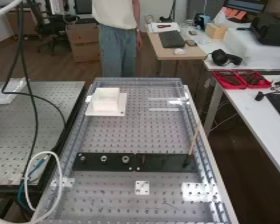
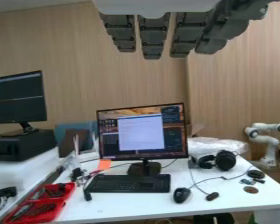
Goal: Grab the bearing and place it in the white container
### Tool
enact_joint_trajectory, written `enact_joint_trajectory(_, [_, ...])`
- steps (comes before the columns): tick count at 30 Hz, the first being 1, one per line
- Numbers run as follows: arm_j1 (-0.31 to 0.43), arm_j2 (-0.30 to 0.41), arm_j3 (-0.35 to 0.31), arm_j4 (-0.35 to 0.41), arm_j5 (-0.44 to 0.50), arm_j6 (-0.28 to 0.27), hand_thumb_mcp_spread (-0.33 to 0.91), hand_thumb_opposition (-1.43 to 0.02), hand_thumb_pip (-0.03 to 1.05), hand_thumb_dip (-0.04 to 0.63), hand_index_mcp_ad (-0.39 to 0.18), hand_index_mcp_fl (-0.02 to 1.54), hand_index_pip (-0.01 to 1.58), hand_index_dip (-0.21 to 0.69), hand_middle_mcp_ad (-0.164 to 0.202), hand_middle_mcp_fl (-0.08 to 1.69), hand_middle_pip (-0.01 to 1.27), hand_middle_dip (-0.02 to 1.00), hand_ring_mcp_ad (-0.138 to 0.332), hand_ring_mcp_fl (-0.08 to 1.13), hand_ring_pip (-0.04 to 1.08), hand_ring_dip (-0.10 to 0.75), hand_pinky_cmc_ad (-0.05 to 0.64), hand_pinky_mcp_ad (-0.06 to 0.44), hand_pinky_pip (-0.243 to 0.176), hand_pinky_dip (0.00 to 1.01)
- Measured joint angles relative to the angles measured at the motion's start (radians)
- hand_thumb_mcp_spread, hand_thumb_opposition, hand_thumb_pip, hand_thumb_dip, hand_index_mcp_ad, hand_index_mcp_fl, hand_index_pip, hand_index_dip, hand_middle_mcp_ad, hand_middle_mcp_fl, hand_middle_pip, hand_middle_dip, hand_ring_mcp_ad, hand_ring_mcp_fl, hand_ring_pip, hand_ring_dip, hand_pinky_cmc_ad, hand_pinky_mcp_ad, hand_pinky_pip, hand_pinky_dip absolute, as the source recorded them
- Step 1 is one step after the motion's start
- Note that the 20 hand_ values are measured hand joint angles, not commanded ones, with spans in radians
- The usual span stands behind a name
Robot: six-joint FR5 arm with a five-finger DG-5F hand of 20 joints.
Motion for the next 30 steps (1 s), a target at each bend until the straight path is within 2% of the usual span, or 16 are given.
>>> enact_joint_trajectory(3, [-0.001, 0.003, -0.005, 0.002, 0.002, 0.002, -0.01, -0.01, 0.01, 0.005, 0.002, 0.01, 0.02, 0.016, 0.065, 0.03, 0.02, 0.02, 0.080, 0.01, 0.01, 0.016, 0.065, 0.066, -0.010, 0.02])
enact_joint_trajectory(5, [-0.001, 0.004, -0.008, 0.003, 0.005, 0.002, 0.07, -0.16, 0.14, 0.003, 0.016, -0.01, 0.02, 0.016, 0.066, 0.01, 0.02, 0.02, 0.086, 0.00, 0.02, 0.019, 0.065, 0.068, -0.010, 0.02])
enact_joint_trajectory(6, [-0.001, 0.005, -0.010, 0.004, 0.005, 0.003, 0.14, -0.27, 0.22, 0.003, 0.040, -0.01, 0.02, 0.016, 0.066, 0.01, 0.05, 0.02, 0.087, 0.00, 0.03, 0.019, 0.063, 0.075, -0.010, 0.03])
enact_joint_trajectory(8, [-0.002, 0.008, -0.014, 0.005, 0.007, 0.004, 0.17, -0.43, 0.24, 0.003, 0.042, -0.01, 0.02, 0.037, 0.066, 0.01, 0.09, 0.03, 0.091, 0.01, 0.04, 0.019, 0.101, 0.103, -0.014, 0.08])
enact_joint_trajectory(10, [-0.002, 0.009, -0.016, 0.006, 0.008, 0.004, 0.18, -0.51, 0.23, 0.003, 0.042, -0.01, 0.04, 0.051, 0.063, 0.01, 0.10, 0.05, 0.122, 0.00, 0.05, 0.019, 0.147, 0.129, -0.024, 0.11])
enact_joint_trajectory(13, [-0.002, 0.010, -0.017, 0.006, 0.009, 0.002, 0.20, -0.56, 0.24, 0.009, 0.051, -0.01, 0.06, 0.075, 0.066, 0.01, 0.12, 0.07, 0.171, 0.00, 0.08, 0.019, 0.199, 0.175, -0.024, 0.16])
enact_joint_trajectory(16, [-0.001, 0.010, -0.017, 0.005, 0.011, -0.001, 0.20, -0.58, 0.24, 0.005, 0.054, -0.01, 0.07, 0.087, 0.068, 0.01, 0.12, 0.08, 0.183, 0.00, 0.07, 0.019, 0.236, 0.199, -0.061, 0.17])
enact_joint_trajectory(19, [0.000, 0.010, -0.018, 0.005, 0.012, 0.001, 0.20, -0.60, 0.25, 0.005, 0.065, -0.01, 0.07, 0.094, 0.068, 0.01, 0.14, 0.09, 0.204, 0.00, 0.09, 0.019, 0.258, 0.215, -0.058, 0.18])
enact_joint_trajectory(23, [0.001, 0.010, -0.020, 0.006, 0.017, 0.000, 0.20, -0.62, 0.25, 0.005, 0.068, -0.01, 0.07, 0.099, 0.068, 0.01, 0.14, 0.09, 0.202, 0.00, 0.09, 0.019, 0.278, 0.215, -0.075, 0.20])
enact_joint_trajectory(26, [0.000, 0.009, -0.022, 0.008, 0.018, 0.003, 0.20, -0.62, 0.25, 0.005, 0.068, -0.01, 0.07, 0.101, 0.086, 0.01, 0.14, 0.09, 0.220, 0.00, 0.09, 0.019, 0.284, 0.215, -0.075, 0.20])
enact_joint_trajectory(30, [-0.002, 0.006, -0.024, 0.010, 0.013, 0.006, 0.20, -0.64, 0.25, 0.005, 0.072, -0.01, 0.07, 0.112, 0.087, 0.01, 0.13, 0.10, 0.218, 0.01, 0.09, 0.019, 0.278, 0.213, -0.075, 0.20])
